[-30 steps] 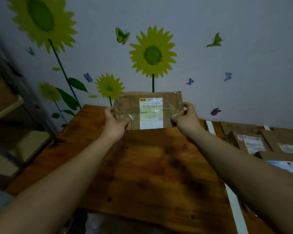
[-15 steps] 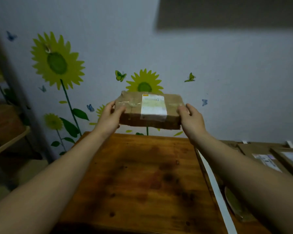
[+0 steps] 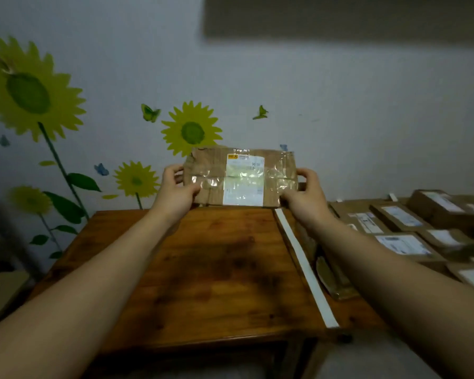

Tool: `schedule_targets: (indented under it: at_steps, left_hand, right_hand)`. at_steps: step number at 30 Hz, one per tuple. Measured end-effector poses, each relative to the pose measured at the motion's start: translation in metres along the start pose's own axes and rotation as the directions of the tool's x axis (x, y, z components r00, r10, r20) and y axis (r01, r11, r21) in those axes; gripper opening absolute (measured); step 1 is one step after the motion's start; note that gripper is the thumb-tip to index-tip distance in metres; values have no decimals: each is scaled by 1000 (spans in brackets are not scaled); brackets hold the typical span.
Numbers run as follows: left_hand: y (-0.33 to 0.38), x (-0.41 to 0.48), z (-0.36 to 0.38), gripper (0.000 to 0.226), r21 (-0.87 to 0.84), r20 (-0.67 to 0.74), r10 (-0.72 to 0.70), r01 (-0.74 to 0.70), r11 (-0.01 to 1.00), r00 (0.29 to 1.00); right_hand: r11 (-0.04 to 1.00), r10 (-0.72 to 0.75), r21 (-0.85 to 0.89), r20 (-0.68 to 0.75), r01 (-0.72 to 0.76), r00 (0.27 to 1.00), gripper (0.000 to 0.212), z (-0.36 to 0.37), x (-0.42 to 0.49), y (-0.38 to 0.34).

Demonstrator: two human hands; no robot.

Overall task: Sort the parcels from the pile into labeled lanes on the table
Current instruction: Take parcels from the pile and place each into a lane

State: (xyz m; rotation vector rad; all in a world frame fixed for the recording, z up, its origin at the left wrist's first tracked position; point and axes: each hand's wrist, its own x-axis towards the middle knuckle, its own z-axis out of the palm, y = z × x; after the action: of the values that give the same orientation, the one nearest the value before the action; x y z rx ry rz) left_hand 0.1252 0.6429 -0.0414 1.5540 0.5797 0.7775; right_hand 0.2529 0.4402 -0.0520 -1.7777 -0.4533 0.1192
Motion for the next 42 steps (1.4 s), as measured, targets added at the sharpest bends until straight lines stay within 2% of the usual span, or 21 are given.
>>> schedule_targets:
  at_steps: [3, 10, 16, 22, 28, 32, 36, 42]
  left_hand:
    - [3, -16, 38, 47, 41, 18, 93, -93, 995, 996]
    - [31, -70, 171, 47, -66, 204, 133, -122, 990, 970]
    - [39, -142, 327, 48, -106, 356, 114, -81, 991, 928]
    - [38, -203, 458, 46, -106, 550, 45, 15, 994, 834]
    - [24, -225, 549, 50, -64, 701, -38, 116, 991, 713]
    - [7, -220, 605, 58, 38, 760, -100, 109, 993, 643]
    - [-12, -201, 663, 61, 121, 781, -136, 65, 990, 610]
    - [-29, -167, 736, 65, 177, 794, -175, 55, 983, 583]
  right_hand:
    - [999, 32, 33, -80, -29, 996, 54, -38, -11, 8]
    - [993, 70, 109, -252, -44, 965, 53, -179, -36, 32]
    - [993, 111, 81, -389, -87, 914, 58, -341, -66, 69]
    - [986, 165, 63, -512, -155, 843, 62, -469, -98, 112]
    - [978, 197, 63, -582, -198, 789, 63, -542, -99, 153]
    - [965, 248, 76, -576, -250, 779, 65, -574, -77, 182]
    - [938, 291, 22, -593, -347, 750, 65, -609, -34, 210]
    - [911, 327, -14, -582, -411, 745, 71, -656, 25, 240]
